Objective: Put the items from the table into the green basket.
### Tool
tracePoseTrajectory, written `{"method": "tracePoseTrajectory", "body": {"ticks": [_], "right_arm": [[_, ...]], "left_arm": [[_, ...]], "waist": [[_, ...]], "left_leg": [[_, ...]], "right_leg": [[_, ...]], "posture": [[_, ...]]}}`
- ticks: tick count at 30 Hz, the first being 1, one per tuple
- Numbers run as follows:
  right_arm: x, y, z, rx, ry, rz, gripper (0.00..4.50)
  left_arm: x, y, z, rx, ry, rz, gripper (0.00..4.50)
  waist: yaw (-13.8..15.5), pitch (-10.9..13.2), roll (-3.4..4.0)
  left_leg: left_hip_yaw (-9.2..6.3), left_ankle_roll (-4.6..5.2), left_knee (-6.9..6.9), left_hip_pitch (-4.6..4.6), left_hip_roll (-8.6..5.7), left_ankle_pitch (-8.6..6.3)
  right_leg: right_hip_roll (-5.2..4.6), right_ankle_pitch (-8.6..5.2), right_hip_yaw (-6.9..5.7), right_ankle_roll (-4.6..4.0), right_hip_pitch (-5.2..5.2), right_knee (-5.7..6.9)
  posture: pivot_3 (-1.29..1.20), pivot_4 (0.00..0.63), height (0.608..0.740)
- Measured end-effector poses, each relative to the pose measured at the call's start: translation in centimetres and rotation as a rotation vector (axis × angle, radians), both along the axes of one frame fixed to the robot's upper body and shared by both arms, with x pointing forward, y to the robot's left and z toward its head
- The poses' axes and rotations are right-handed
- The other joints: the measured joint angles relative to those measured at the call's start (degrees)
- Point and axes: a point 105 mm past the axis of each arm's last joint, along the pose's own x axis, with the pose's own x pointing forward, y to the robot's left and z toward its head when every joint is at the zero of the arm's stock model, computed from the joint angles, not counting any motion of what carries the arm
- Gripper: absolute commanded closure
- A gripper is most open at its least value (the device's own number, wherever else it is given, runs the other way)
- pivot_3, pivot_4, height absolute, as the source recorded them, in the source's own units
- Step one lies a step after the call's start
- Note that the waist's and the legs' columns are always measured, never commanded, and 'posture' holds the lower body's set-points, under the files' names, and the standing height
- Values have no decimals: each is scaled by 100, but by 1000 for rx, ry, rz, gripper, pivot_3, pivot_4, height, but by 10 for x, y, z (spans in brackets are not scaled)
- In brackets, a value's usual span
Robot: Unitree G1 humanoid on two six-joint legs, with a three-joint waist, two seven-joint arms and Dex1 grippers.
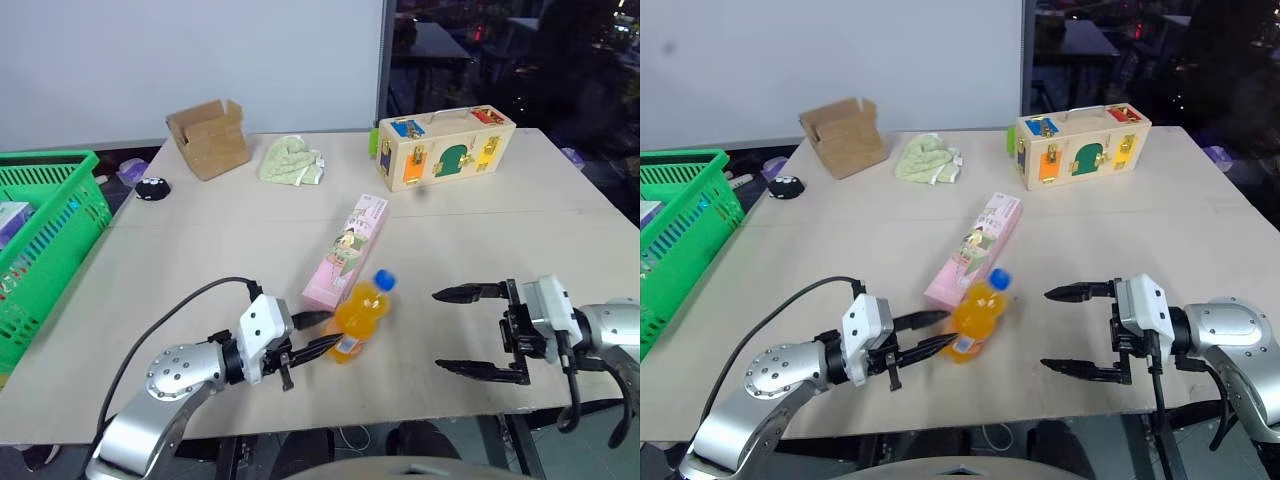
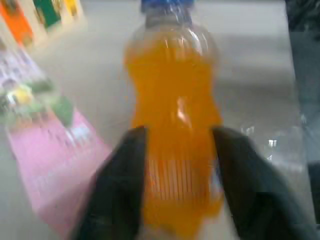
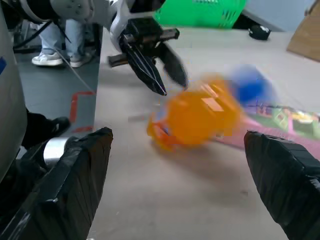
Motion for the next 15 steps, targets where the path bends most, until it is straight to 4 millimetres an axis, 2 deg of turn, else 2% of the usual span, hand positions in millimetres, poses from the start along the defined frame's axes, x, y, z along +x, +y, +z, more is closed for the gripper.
{"method": "tracePoseTrajectory", "body": {"ticks": [4,8,9,11,15], "right_arm": [[11,8,0,22,-19,-20,0],[22,9,-3,27,-5,-47,0],[23,8,-4,25,-1,-49,0],[25,8,-6,19,4,-51,0],[28,7,-3,18,-5,-51,0]], "left_arm": [[7,6,9,-73,-5,99,3496],[-1,17,9,-38,20,123,3496],[-2,19,9,-41,33,119,2996],[-4,17,14,-32,62,82,2313],[23,2,48,-1,-35,64,470]], "waist": [[12,0,1],[32,0,2],[49,1,2],[92,3,1],[210,4,1]], "left_leg": [[-2,0,1,1,1,0],[-5,0,0,-1,-1,0],[-8,0,0,-2,-1,0],[-12,0,1,-3,-1,0],[-13,0,10,4,-3,1]], "right_leg": [[-1,0,0,0,0,2],[-2,0,-2,-1,0,1],[-3,0,-5,-1,-1,1],[-3,0,-10,-1,0,1],[-1,1,-15,1,21,3]], "posture": [[109,0,740],[127,0,740],[127,0,740],[141,0,740],[116,0,740]]}}
